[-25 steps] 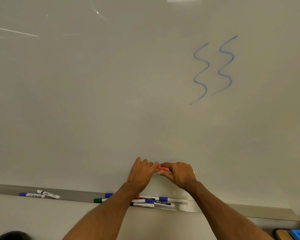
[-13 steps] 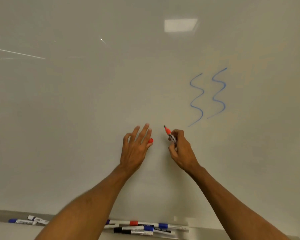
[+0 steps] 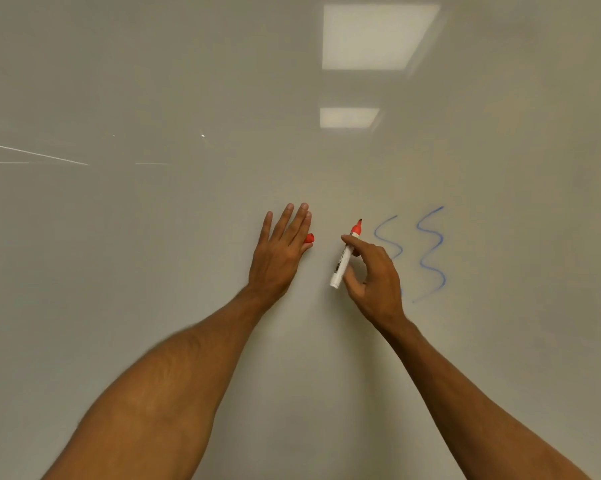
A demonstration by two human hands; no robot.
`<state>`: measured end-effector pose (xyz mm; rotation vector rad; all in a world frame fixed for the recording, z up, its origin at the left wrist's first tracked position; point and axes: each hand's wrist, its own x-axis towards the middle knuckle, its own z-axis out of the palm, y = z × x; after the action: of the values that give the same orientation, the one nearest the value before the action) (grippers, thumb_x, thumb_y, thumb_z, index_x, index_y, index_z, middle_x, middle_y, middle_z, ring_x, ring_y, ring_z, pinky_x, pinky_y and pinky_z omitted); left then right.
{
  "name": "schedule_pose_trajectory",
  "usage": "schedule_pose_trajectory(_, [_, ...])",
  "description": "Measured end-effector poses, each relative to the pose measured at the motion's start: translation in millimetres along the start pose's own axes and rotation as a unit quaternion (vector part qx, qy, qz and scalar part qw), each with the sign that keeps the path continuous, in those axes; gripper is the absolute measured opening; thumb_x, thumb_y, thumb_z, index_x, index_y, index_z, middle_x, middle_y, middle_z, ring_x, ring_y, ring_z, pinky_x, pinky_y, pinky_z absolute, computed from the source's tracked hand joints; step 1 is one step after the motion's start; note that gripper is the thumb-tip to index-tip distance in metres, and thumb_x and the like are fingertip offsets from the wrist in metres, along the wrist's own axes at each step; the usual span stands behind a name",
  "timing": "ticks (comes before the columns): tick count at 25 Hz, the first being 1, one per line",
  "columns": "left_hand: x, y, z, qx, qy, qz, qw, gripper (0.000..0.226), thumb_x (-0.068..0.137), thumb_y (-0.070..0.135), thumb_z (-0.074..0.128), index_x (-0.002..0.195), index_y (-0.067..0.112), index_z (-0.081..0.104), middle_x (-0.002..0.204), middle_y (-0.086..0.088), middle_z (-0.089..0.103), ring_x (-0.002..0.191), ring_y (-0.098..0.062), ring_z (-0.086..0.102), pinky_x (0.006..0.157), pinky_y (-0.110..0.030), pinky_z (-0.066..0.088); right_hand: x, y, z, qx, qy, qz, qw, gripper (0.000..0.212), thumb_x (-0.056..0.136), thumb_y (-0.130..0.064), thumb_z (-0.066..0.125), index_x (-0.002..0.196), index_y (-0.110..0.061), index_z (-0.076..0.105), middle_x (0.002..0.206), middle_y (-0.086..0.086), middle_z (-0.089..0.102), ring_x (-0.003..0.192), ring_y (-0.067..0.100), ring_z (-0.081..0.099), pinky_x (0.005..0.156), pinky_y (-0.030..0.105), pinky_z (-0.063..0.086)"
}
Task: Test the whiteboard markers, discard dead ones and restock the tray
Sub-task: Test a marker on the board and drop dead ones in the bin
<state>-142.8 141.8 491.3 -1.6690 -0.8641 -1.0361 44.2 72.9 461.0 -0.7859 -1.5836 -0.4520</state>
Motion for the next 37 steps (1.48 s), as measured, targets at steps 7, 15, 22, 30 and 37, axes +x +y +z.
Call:
schedule_pose_trajectory(7, [-2.9, -5.2, 17.0, -0.03, 0.054, -0.013, 0.998, 0.047, 0.103, 0.029, 0.035, 0.144, 0.005, 0.036, 0.15, -0.011, 0.037, 0.141, -0.027, 0.03, 0.116, -0.046, 0.021, 11.6, 1.6, 3.2, 0.062, 0.125, 0.071, 0.988, 0.019, 0.091, -0.03, 0.052, 0.11, -0.026, 0.055, 0.074, -0.004, 0.065, 0.06, 0.012, 0.06, 0.054, 0.033, 0.049])
schedule_pose_trajectory(15, [-3.7, -4.9, 19.2, -0.023, 0.065, -0.011, 0.998, 0.047, 0.104, 0.031, 0.029, 0.144, 0.005, 0.037, 0.15, -0.011, 0.037, 0.14, -0.028, 0.031, 0.116, -0.046, 0.023, 7.6, 7.1, 15.8, -0.032, 0.12, 0.032, 0.992, 0.035, 0.084, -0.025, 0.049, 0.113, -0.012, 0.064, 0.073, -0.002, 0.064, 0.059, 0.013, 0.056, 0.074, 0.034, 0.041])
schedule_pose_trajectory(22, [-4.5, -4.0, 19.9, -0.03, 0.065, -0.017, 0.997, 0.047, 0.102, 0.028, 0.037, 0.144, 0.006, 0.035, 0.15, -0.011, 0.037, 0.14, -0.028, 0.031, 0.115, -0.048, 0.025, -36.1, 15.4, 15.4, -0.037, 0.139, 0.081, 0.986, 0.032, 0.082, -0.023, 0.05, 0.108, -0.012, 0.064, 0.069, -0.005, 0.06, 0.059, 0.011, 0.053, 0.076, 0.029, 0.035])
schedule_pose_trajectory(30, [-4.2, -2.8, 16.6, -0.024, 0.065, -0.019, 0.997, 0.046, 0.1, 0.027, 0.041, 0.142, 0.006, 0.041, 0.147, -0.011, 0.041, 0.138, -0.027, 0.035, 0.114, -0.047, 0.027, -96.0, 34.1, 7.2, -0.117, 0.082, 0.021, 0.989, 0.029, 0.079, -0.021, 0.053, 0.104, -0.01, 0.064, 0.067, 0.0, 0.06, 0.053, 0.017, 0.054, 0.06, 0.031, 0.035])
schedule_pose_trajectory(37, [-4.4, 4.4, 6.9, -0.075, 0.02, -0.058, 0.995, 0.047, 0.098, 0.024, 0.044, 0.141, 0.006, 0.041, 0.146, -0.01, 0.042, 0.138, -0.027, 0.034, 0.114, -0.049, 0.027, -142.6, 23.0, 13.6, -0.167, -0.072, -0.066, 0.981, 0.033, 0.084, -0.026, 0.055, 0.114, -0.014, 0.058, 0.065, -0.003, 0.057, 0.054, 0.015, 0.051, 0.062, 0.026, 0.031])
